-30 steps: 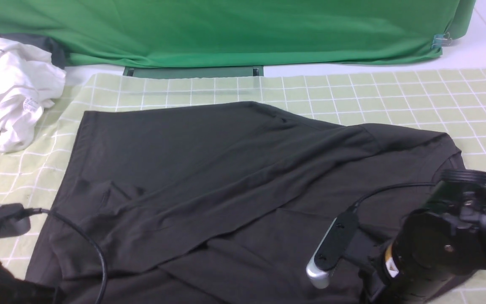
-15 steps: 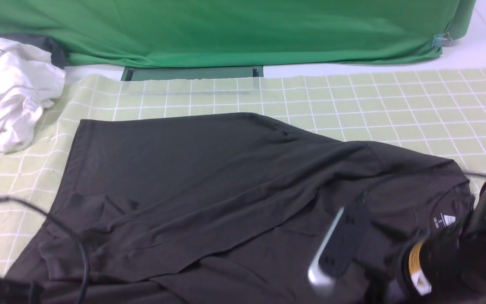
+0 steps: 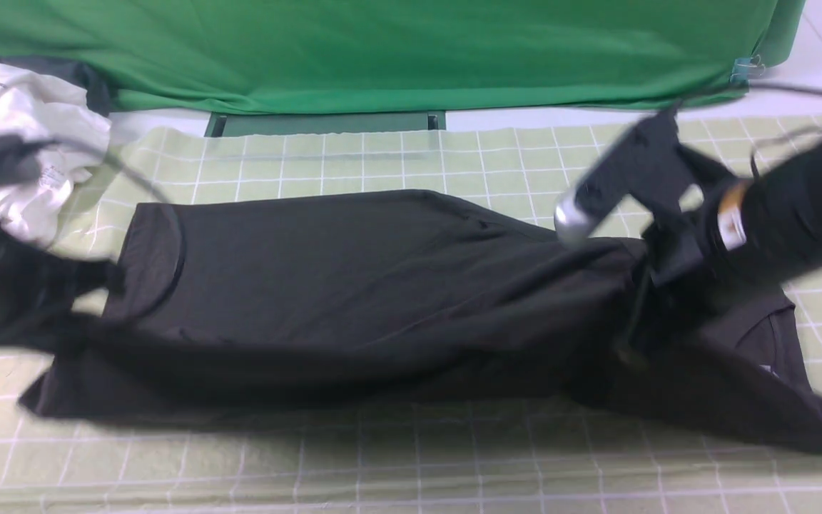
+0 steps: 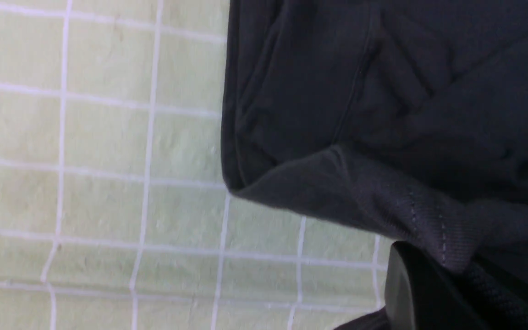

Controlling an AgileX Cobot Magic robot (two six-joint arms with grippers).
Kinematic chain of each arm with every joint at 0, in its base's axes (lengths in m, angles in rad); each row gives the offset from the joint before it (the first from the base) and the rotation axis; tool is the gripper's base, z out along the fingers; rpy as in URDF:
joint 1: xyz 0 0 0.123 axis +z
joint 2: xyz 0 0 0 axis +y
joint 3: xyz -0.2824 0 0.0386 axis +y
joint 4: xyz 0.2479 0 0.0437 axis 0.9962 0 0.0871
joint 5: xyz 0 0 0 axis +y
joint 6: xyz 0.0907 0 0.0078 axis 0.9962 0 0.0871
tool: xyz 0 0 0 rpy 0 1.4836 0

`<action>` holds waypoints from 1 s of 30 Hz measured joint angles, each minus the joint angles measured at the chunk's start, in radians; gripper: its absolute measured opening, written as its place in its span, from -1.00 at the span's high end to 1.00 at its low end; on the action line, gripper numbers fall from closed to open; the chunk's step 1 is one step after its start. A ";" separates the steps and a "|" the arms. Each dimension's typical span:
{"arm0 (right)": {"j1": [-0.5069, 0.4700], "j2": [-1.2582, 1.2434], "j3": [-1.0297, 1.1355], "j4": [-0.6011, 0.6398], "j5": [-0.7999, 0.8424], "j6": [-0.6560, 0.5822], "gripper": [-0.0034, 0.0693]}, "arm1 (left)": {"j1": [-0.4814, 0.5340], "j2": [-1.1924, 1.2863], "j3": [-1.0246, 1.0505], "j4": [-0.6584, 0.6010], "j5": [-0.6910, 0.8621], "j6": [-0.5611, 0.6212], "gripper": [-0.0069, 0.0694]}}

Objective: Fold a long-sleeved shirt over a green coffee tablecloth.
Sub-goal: 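Fold the black garment in half by bringing its near edge over to the far edge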

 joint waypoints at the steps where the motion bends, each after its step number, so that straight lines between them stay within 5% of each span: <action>1: -0.015 0.037 -0.028 0.000 -0.001 -0.005 0.83 | 0.000 0.050 -0.044 0.000 -0.002 -0.003 0.78; 22: -0.114 0.641 -0.627 -0.006 -0.007 -0.045 0.78 | 0.059 0.638 -0.596 0.008 0.008 -0.021 0.77; 26: -0.115 0.690 -0.679 -0.008 -0.016 -0.043 0.60 | 0.060 0.651 -0.596 0.057 -0.022 -0.080 0.72; 30: -0.115 0.703 -0.717 -0.013 -0.034 0.013 0.14 | 0.061 0.652 -0.599 0.137 -0.041 -0.146 0.54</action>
